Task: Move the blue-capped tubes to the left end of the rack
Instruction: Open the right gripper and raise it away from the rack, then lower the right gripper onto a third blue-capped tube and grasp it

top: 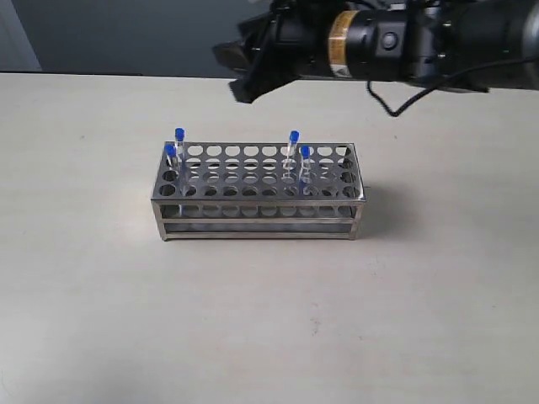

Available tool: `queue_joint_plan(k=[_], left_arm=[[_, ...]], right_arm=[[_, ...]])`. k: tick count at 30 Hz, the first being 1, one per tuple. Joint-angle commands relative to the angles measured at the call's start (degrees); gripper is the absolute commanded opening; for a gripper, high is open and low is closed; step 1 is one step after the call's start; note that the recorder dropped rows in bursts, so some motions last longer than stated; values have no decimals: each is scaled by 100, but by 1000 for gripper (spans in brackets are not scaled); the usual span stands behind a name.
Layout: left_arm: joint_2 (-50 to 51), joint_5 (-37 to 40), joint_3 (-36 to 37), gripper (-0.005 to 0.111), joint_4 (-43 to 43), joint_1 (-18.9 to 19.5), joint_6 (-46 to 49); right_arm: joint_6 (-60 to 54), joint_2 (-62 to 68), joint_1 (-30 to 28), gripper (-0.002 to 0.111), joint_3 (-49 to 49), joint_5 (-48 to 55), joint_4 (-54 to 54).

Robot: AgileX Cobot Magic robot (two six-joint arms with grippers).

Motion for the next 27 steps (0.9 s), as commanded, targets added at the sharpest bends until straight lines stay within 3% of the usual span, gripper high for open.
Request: queue_joint_plan(k=[1, 6, 10, 27], left_arm=[[-21, 15, 19, 0, -30, -53, -11], [-21, 15, 19, 0, -30, -53, -11], [-21, 15, 19, 0, -16, -53, -11], [-21, 15, 19, 0, -16, -53, -11]], right_arm=[[323, -594, -414, 58, 894, 276, -20], [274, -741, -416, 58, 1677, 328, 118], [-428, -634, -416, 58, 2042, 328, 878], [-2890, 489, -416, 58, 2170, -373, 3623]])
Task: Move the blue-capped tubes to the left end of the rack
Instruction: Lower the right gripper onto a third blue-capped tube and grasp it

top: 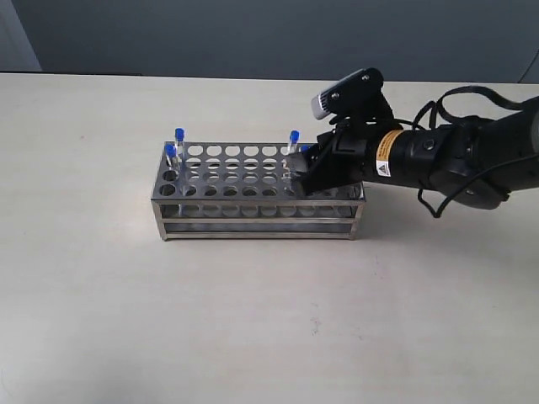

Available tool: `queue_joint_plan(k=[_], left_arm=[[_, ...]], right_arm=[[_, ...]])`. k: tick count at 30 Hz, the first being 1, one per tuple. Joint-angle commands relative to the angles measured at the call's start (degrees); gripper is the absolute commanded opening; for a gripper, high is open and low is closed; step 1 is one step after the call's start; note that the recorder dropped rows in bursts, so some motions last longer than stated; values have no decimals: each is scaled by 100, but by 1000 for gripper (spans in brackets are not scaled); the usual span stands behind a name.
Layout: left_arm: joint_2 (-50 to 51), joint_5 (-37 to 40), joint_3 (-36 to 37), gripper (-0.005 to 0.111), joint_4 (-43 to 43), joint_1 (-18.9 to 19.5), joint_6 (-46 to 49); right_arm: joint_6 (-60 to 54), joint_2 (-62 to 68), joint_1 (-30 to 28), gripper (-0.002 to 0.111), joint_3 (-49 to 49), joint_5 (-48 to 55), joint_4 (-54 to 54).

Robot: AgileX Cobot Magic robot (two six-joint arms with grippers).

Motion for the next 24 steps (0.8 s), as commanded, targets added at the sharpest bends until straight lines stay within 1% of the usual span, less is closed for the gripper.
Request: queue_joint_plan(k=[1, 4, 5, 6, 9, 10, 12, 15, 19, 21, 24], left_arm=[[-21, 15, 19, 0, -16, -53, -11], [-21, 15, 19, 0, -16, -53, -11], [-21, 15, 19, 0, -16, -53, -11], [-21, 15, 19, 0, -16, -53, -11], [-21, 15, 19, 0, -16, -53, -11], [-21, 15, 19, 0, -16, -53, -11], [-21, 15, 19, 0, -16, -53, -11], [-21, 15, 19, 0, -16, -53, -11], [-21, 15, 19, 0, -16, -53, -11], [-21, 15, 19, 0, -16, -53, -11], [-21, 15, 19, 0, -16, -53, -11]], right_arm=[[-645, 290, -28, 58, 33, -447, 789], [-645, 416, -28, 57, 33, -557, 896], [-645, 420, -28, 54, 33, -557, 897], [-645, 423, -28, 48, 33, -545, 906], [-645, 423, -28, 26, 33, -545, 916], [-645, 398, -28, 15, 33, -533, 916], [-645, 312, -28, 0, 33, -435, 901], [-634, 44, -28, 0, 33, -109, 760], [-634, -651, -16, 0, 33, 367, 538], [-634, -981, -16, 0, 33, 351, 471], [-618, -1467, -16, 0, 33, -107, 448]])
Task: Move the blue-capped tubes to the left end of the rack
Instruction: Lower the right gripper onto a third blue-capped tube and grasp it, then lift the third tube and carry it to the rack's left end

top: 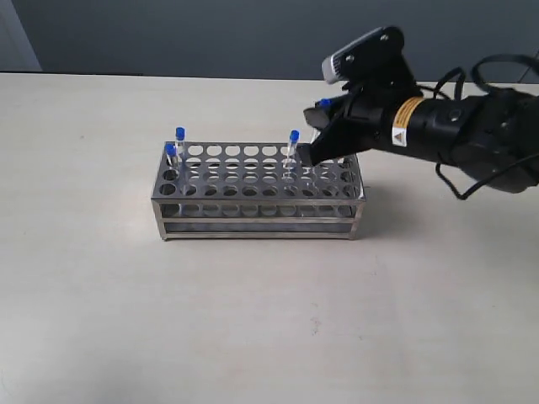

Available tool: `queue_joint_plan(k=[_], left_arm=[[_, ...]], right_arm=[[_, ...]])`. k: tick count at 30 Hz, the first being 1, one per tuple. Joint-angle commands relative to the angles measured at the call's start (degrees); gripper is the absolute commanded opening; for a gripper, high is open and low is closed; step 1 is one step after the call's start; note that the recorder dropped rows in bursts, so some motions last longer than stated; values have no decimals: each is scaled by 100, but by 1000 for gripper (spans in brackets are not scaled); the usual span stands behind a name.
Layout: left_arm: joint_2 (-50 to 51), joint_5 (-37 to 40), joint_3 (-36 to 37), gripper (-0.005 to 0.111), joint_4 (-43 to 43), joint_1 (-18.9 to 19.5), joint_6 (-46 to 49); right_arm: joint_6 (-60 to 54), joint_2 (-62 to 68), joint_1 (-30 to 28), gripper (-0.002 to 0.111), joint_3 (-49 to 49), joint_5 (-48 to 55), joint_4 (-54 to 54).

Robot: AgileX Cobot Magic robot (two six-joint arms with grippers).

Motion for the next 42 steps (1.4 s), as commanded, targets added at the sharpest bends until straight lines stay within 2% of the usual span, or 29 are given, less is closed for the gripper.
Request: queue_joint_plan(k=[1, 4, 10, 16, 20, 27, 42], left_arm=[[-21, 15, 19, 0, -16, -53, -11], [-21, 15, 19, 0, -16, -53, -11], [-21, 15, 19, 0, -16, -53, -11], [-21, 15, 19, 0, -16, -53, -11], [-21, 15, 19, 0, -31, -53, -11], [-21, 15, 19, 0, -31, -53, -11], [-21, 15, 19, 0, -31, -53, -11]], right_arm=[[37, -688, -10, 0, 1, -569, -78], [119, -681, 181, 0, -51, -1030, -99], [199, -63, 992, 0, -539, -1041, -233], [252, 778, 1479, 0, -1329, -1005, -352], [491, 1081, 1582, 0, -1700, -587, -475], [1672, 1242, 1605, 0, -1842, -505, -1687], [1744, 1648, 1605, 0, -1887, -622, -1816]])
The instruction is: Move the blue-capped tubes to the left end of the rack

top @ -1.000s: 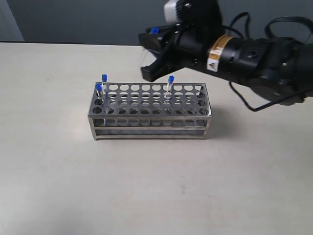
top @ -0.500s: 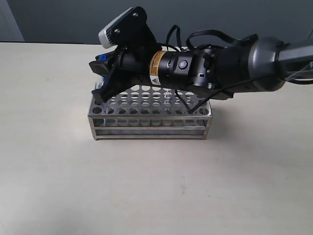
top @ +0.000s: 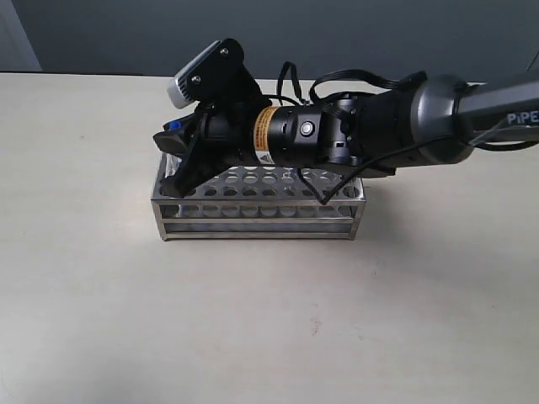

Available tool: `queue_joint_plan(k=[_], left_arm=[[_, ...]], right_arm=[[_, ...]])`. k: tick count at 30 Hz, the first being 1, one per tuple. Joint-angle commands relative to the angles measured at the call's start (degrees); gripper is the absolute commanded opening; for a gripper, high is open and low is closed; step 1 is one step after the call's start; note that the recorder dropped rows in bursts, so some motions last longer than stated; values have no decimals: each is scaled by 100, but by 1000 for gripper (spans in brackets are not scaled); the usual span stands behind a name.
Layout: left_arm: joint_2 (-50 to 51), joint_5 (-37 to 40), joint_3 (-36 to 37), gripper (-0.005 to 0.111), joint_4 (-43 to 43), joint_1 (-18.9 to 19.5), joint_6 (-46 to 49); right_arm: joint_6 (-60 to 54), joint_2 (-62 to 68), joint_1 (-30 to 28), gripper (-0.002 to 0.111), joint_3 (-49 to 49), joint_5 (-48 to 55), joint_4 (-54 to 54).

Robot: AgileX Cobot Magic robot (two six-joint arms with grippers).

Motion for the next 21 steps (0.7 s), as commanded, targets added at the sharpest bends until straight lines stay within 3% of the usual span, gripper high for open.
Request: queue_joint_plan(k=[1, 21], left_arm=[[-21, 15, 19, 0, -31, -53, -11], [-21, 15, 19, 0, -20, -53, -11]], right_arm=[[13, 228, 15, 0, -114, -105, -23], [543, 114, 51, 0, -651, 614, -896]])
